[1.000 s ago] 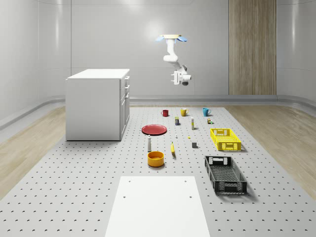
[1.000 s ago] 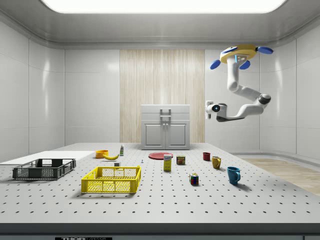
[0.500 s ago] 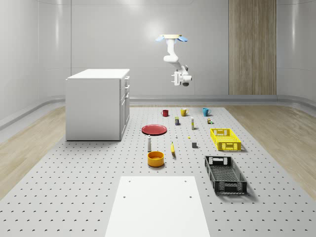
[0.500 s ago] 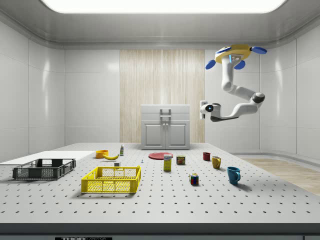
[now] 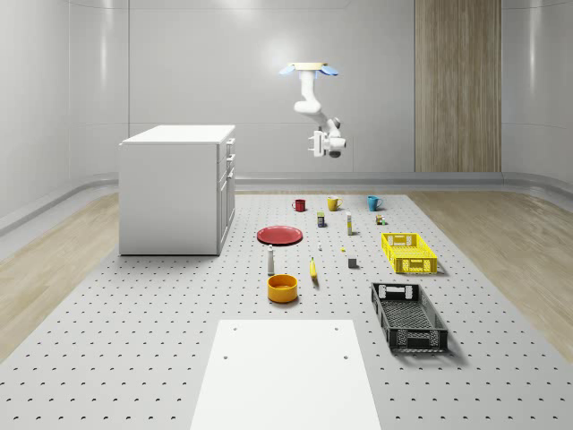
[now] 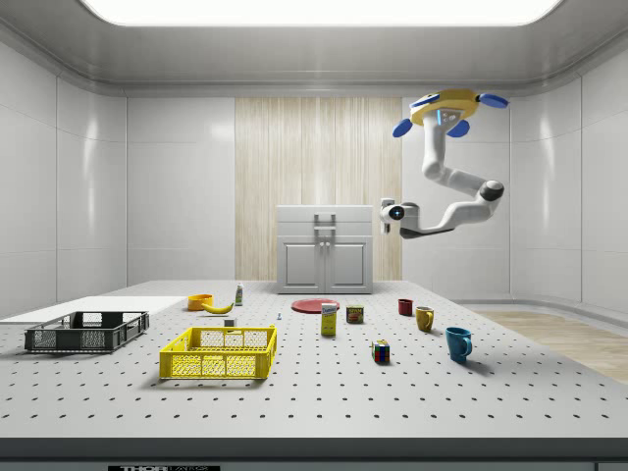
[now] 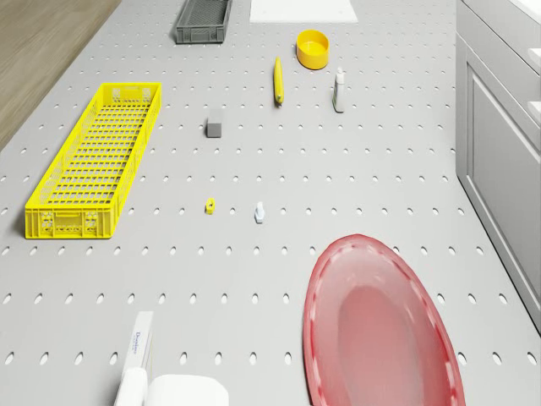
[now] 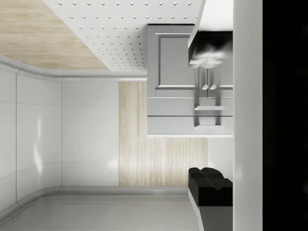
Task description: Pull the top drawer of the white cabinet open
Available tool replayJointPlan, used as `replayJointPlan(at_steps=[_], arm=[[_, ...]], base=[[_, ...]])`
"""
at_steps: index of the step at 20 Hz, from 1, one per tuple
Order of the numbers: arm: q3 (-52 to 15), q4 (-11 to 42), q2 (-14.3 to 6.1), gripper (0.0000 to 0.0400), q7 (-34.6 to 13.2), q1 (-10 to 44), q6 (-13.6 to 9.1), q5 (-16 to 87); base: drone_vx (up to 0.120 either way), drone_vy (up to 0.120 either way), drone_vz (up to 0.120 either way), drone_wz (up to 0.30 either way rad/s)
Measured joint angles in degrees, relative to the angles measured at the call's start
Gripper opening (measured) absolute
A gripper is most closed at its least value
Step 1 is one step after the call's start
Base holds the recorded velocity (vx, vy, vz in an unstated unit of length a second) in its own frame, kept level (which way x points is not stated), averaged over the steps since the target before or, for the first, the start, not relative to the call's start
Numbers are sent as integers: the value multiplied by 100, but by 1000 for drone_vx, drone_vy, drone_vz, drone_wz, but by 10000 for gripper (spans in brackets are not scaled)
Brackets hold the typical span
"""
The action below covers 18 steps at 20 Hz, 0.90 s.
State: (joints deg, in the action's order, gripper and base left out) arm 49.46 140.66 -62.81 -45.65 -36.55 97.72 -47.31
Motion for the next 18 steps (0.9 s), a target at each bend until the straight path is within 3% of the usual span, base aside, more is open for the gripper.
replayJointPlan(at_steps=[18], arm=[[60, 29, -223, 305, -152, -200, 189, 182]], base=[[120, 0, 0, 0]])
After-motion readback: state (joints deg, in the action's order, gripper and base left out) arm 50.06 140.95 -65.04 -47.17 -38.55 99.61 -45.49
